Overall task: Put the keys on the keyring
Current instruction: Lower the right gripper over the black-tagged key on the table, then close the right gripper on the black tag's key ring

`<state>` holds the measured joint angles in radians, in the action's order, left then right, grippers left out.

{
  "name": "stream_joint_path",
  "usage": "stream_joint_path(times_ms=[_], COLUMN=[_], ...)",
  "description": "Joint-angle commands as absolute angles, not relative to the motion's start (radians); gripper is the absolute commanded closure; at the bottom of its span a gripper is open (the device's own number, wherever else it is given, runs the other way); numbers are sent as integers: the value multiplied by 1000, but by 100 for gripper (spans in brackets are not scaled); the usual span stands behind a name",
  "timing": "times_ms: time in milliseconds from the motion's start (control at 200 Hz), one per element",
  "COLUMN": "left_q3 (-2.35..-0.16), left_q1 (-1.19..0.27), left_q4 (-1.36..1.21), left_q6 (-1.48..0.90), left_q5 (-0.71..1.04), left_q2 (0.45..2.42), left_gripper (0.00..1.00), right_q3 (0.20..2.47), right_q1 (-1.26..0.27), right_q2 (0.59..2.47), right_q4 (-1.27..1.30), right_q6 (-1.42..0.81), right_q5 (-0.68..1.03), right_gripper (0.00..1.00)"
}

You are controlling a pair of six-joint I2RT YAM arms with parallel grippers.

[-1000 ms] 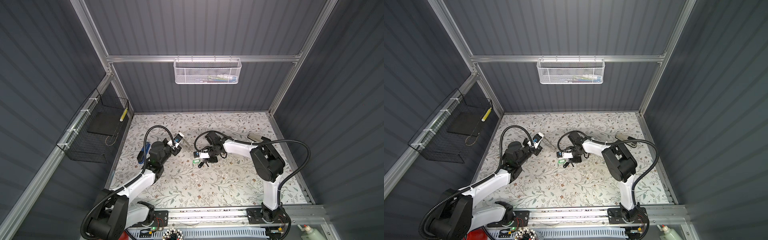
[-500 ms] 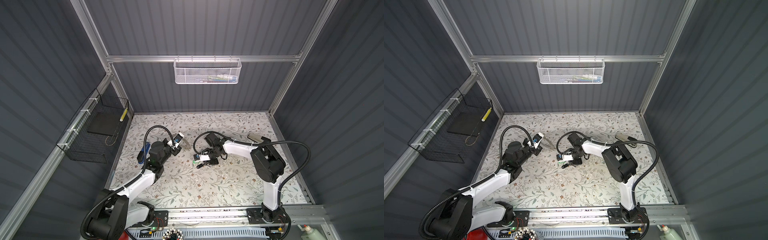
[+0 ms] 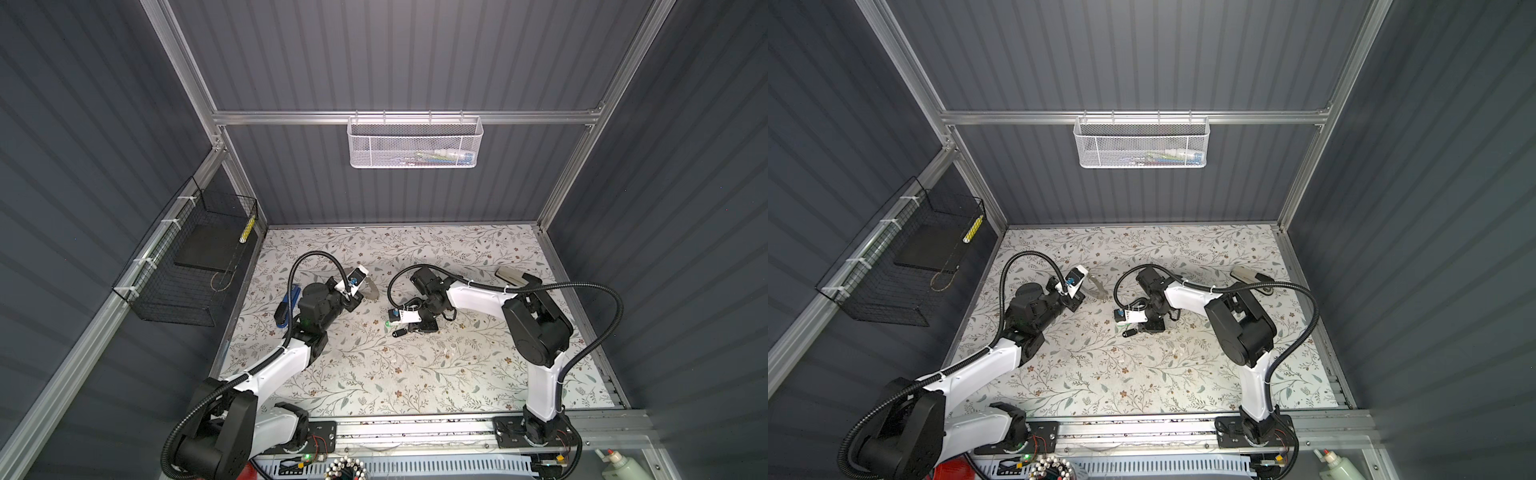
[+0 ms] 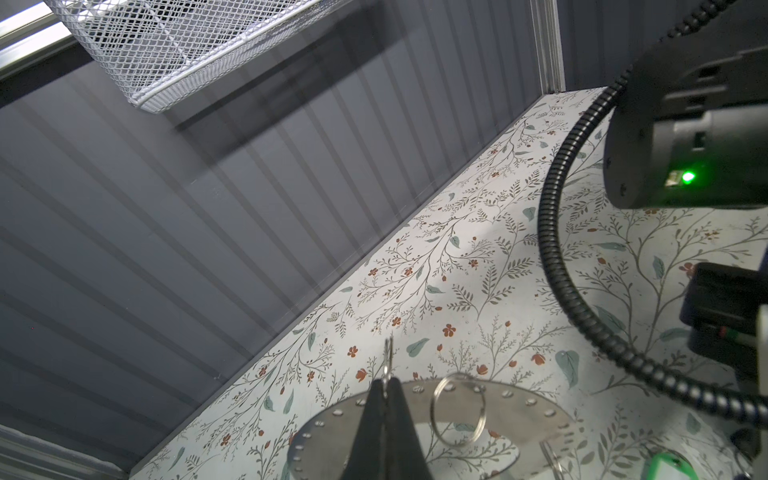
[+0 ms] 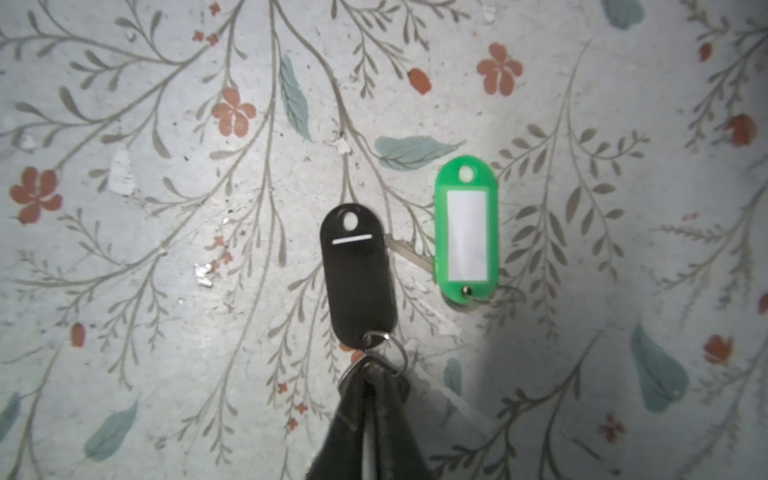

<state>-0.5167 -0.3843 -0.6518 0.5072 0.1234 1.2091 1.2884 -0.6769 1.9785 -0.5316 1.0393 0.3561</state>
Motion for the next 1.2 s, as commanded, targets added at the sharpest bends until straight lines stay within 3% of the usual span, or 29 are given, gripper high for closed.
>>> stream_joint_path(times_ms=[0, 220, 780, 1196], left_q3=[-526, -526, -525, -526], left_q1=[-383, -383, -383, -383], left_q4=[-689, -690, -693, -693], left_q6=[495, 494, 494, 494], left_q5=[137, 138, 137, 138], left_q2=[1194, 1198, 1203, 1205], left_gripper=[100, 100, 100, 100], right_q3=[1272, 1327, 1414, 1388], right_q1=[-678, -672, -678, -685], right_q2=[1947, 1978, 2069, 2052], right_q4=[-556, -576, -674, -648], right_q6=[1021, 1020, 1070, 1045], right_q5=[384, 406, 390, 360], right_gripper=[79, 68, 66, 82])
